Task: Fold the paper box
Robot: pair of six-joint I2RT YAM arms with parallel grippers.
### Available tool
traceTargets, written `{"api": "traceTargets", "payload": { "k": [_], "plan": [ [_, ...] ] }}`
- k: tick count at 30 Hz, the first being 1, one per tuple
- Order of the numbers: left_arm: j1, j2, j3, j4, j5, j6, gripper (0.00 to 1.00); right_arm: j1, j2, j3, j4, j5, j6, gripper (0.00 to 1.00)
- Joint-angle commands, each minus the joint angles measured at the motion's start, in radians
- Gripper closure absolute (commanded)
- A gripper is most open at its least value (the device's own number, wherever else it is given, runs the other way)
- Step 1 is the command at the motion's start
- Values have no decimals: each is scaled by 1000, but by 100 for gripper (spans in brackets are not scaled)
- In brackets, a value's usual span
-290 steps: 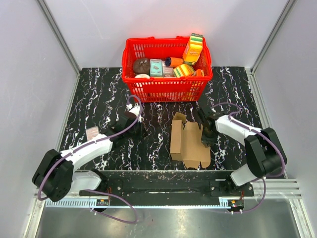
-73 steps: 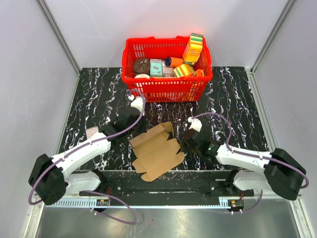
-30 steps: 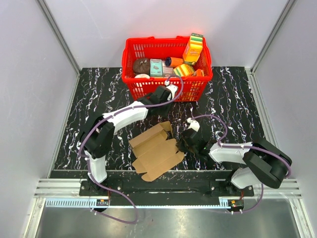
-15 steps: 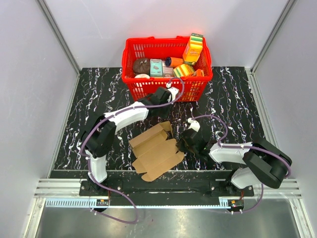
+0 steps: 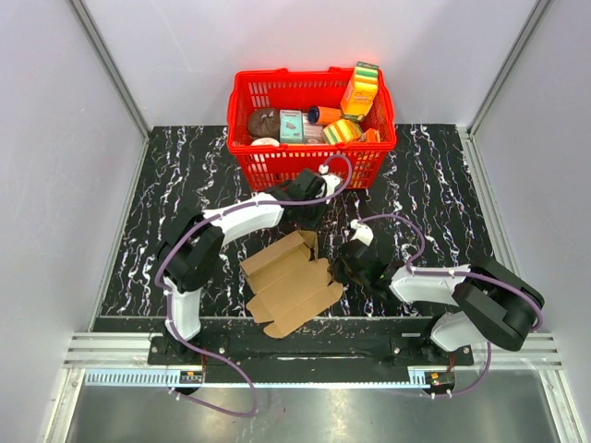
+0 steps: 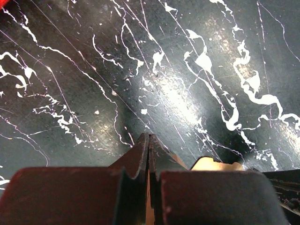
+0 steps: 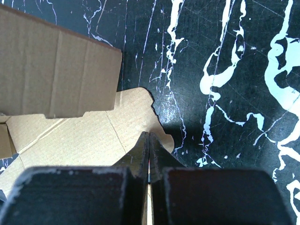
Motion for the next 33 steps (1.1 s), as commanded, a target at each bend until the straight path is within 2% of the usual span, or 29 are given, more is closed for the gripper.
{"api": "traceTargets", "payload": {
  "k": [1, 12, 21, 28, 33],
  "plan": [
    [-11, 0, 6, -5, 34, 20, 100, -9, 17, -25, -45, 29, 12, 100],
    [-19, -26, -16, -10, 43, 10, 100, -9, -20, -27, -48, 31, 16, 100],
    [-22, -33, -23, -8, 41, 9, 100, -9, -164, 12, -111, 26, -25, 78],
    [-23, -36, -23, -10, 40, 6, 100, -9, -264, 47, -165, 40, -56, 71],
    [-23, -39, -23, -10, 40, 6, 100, -9, -261, 94, -186, 11, -82, 65]
  ]
}}
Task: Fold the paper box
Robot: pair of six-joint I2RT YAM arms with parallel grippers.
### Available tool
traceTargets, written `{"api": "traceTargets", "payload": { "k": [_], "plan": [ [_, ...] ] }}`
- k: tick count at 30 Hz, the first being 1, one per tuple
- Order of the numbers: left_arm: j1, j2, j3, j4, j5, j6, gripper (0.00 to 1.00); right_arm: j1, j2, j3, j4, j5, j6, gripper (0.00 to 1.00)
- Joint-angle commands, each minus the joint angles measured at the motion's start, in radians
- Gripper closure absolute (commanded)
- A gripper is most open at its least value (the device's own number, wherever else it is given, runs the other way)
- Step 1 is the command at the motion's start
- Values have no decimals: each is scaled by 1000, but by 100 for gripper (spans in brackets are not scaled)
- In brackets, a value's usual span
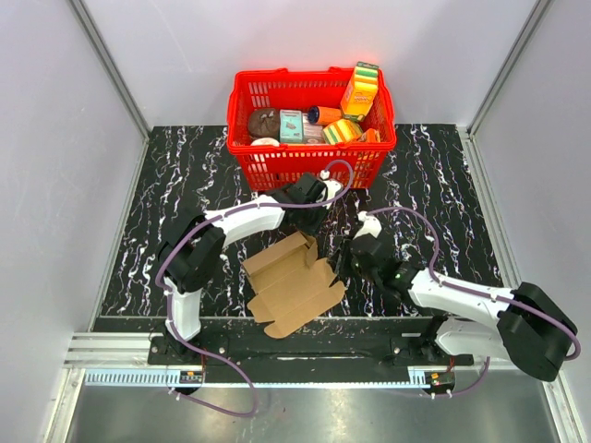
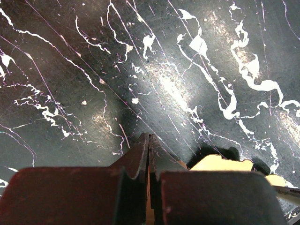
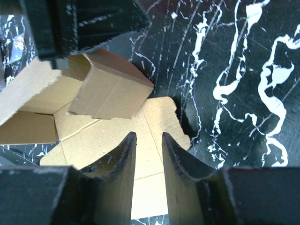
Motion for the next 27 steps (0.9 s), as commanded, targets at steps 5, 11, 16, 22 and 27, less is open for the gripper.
{"api": "traceTargets", "payload": {
  "k": [5, 11, 16, 22, 27],
  "plan": [
    [-7, -46, 0, 17, 16, 5, 100, -7, -22, 88, -22, -4, -52, 61],
    [-7, -45, 54, -13, -5, 19, 100, -7, -25, 91, -25, 1, -53, 61],
    [-7, -25, 108, -39, -7, 28, 100, -7, -35, 74, -29, 9, -50, 60],
    [-7, -3, 143, -49, -5, 33, 100, -7, -39, 59, -32, 21, -52, 59],
    [-7, 4, 147, -54, -7, 37, 100, -7, -26, 56, -34, 32, -50, 58]
  ]
}}
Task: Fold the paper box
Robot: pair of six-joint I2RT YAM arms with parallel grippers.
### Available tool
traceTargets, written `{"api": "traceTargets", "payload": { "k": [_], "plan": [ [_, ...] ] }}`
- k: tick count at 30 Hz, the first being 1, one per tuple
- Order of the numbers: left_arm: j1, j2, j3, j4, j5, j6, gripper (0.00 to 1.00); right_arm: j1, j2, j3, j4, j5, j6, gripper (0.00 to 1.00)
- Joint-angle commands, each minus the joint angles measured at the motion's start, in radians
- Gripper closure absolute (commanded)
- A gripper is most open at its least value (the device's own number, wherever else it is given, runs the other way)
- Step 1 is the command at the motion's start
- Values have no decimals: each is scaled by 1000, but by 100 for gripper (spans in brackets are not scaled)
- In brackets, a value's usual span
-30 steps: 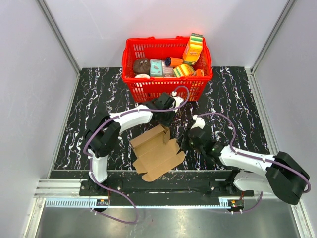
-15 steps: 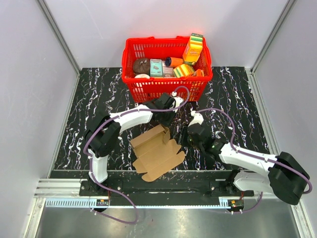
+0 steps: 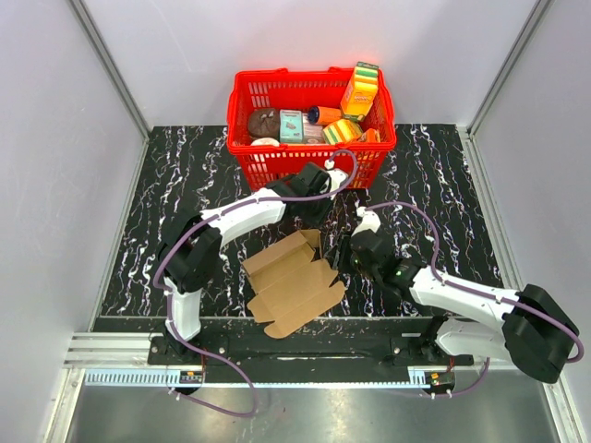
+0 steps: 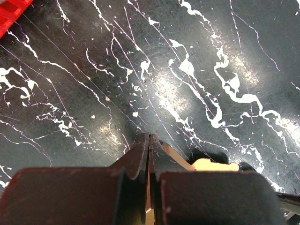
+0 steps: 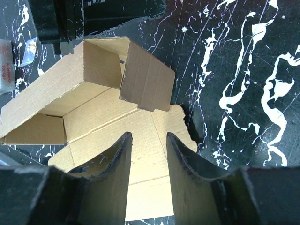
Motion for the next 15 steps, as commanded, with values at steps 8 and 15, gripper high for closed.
{"api": "traceTargets", "payload": {
  "k": [8, 15],
  "plan": [
    [-5, 4, 28, -4, -7, 22, 100, -8, 18, 40, -70, 118, -7, 57],
    [-5, -13, -3, -4, -5, 21, 100, -18, 105, 93, -78, 124, -19, 60]
  ]
}}
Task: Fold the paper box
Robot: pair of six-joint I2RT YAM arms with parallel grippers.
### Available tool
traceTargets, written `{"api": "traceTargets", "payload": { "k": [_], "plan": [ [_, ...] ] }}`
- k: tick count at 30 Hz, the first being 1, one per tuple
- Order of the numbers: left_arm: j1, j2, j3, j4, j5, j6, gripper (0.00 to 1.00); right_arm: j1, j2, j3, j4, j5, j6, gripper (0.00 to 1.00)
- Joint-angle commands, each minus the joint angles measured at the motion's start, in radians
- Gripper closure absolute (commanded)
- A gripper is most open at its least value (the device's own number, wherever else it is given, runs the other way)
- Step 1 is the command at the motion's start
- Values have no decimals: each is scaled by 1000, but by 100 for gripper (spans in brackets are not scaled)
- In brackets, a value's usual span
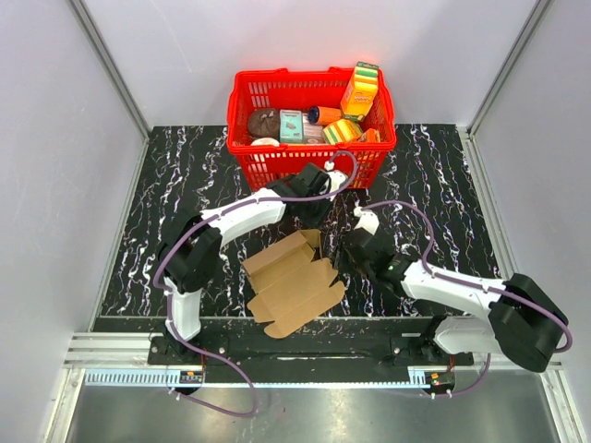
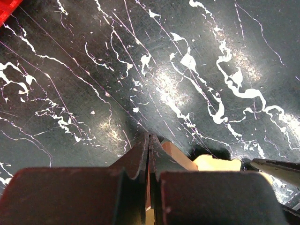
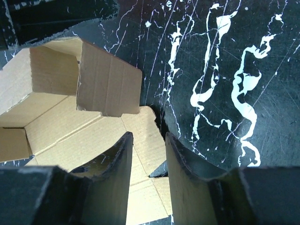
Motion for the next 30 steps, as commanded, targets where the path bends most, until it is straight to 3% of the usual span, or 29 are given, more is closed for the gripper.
{"api": "traceTargets", "payload": {
  "k": [1, 5, 16, 30],
  "plan": [
    [-5, -14, -6, 17, -5, 12, 100, -18, 38, 63, 3, 46, -18, 60],
    [-5, -20, -17, 17, 2, 17, 100, -34, 55, 84, 6, 54, -30, 61],
    [-5, -34, -40, 18, 30, 31, 100, -37, -126, 17, 128, -23, -188, 53],
    [-5, -52, -59, 17, 47, 42, 100, -37, -45, 68, 194, -203, -304, 53]
  ]
}}
